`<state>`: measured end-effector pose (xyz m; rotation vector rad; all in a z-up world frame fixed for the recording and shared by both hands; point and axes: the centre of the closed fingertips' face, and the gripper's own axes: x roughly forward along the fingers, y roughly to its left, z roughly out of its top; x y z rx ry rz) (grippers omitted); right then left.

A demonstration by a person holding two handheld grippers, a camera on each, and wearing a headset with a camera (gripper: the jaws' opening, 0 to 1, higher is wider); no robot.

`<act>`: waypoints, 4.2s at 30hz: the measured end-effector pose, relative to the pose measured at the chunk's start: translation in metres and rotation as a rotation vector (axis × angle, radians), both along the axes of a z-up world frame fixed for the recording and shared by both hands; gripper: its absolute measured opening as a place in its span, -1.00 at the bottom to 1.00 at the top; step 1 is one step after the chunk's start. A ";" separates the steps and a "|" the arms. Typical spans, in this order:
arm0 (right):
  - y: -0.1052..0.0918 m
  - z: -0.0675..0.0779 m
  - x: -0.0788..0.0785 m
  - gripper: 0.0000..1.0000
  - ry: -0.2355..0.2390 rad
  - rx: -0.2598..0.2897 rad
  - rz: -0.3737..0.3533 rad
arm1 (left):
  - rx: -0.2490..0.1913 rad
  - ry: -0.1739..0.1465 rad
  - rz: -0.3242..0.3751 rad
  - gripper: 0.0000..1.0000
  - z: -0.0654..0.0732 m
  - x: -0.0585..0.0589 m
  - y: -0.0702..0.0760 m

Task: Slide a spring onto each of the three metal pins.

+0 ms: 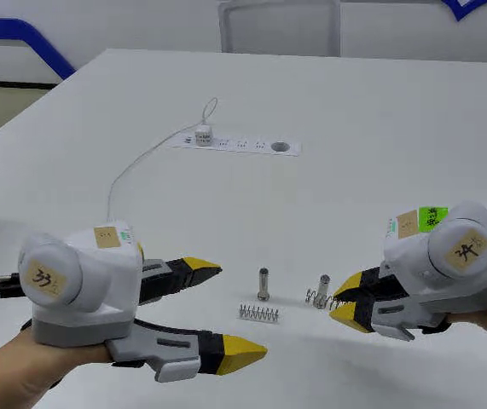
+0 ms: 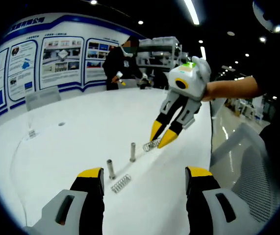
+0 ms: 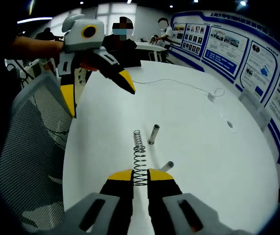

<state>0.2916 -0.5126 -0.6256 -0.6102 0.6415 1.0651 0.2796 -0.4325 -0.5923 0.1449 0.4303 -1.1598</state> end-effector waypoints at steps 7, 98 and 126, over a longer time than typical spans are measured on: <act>0.013 0.011 -0.017 -0.79 -0.040 -0.007 0.098 | -0.006 -0.010 -0.068 0.20 0.003 -0.007 -0.022; 0.055 0.091 -0.040 -0.79 -0.022 0.327 -0.046 | 0.010 -0.179 -0.505 -0.81 0.022 -0.029 -0.045; 0.046 0.094 -0.042 -0.71 0.013 0.478 -0.142 | -0.030 -0.147 -0.419 -0.81 0.020 -0.039 -0.053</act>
